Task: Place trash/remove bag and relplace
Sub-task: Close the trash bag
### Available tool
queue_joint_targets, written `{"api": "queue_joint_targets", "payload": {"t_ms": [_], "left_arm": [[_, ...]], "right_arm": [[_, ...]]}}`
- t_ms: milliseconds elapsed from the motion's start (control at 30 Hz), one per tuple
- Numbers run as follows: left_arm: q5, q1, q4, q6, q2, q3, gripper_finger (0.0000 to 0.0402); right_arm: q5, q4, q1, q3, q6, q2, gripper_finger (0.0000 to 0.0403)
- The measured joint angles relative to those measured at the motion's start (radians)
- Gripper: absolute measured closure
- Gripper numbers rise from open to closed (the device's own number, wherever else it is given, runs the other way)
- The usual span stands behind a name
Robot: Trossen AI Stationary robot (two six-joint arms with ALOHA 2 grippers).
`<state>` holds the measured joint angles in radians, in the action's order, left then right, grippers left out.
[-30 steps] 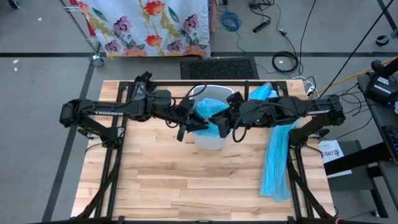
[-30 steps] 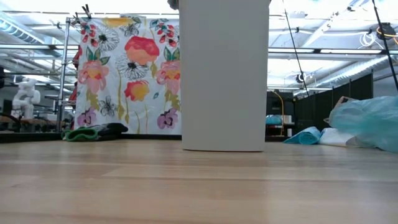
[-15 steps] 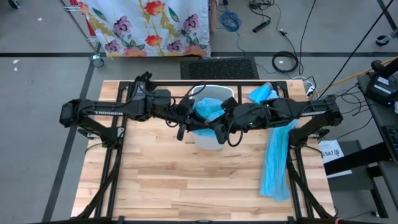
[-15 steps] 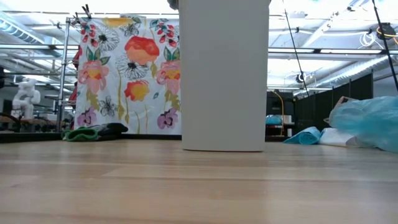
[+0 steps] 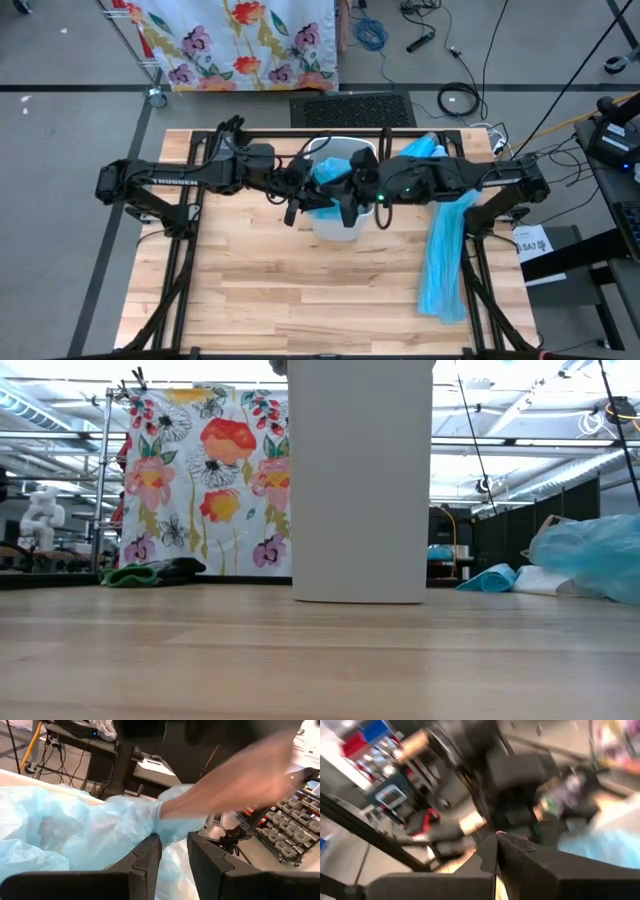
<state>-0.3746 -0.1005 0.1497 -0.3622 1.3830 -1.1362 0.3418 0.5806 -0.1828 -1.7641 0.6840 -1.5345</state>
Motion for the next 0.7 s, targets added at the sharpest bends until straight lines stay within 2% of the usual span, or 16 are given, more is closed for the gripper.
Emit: {"api": "queue_joint_targets", "payload": {"t_ms": [133, 300, 467, 700], "left_arm": [[0.000, 0.000, -0.001, 0.000, 0.000, 0.000, 0.0301], [0.001, 0.000, -0.003, 0.000, 0.000, 0.000, 0.0301], [-0.003, 0.000, -0.002, 0.000, -0.001, 0.000, 0.0301], [-0.010, -0.017, -0.023, 0.000, -0.100, -0.009, 0.0301]], "right_arm": [[0.001, -0.150, -0.002, 0.000, -0.106, 0.000, 0.0403], [0.038, -0.234, -0.003, 0.000, -0.217, 0.000, 0.0403], [0.056, -0.193, -0.002, 0.000, -0.190, 0.001, 0.0403], [0.055, -0.125, -0.002, 0.000, -0.149, 0.009, 0.0403]]}}
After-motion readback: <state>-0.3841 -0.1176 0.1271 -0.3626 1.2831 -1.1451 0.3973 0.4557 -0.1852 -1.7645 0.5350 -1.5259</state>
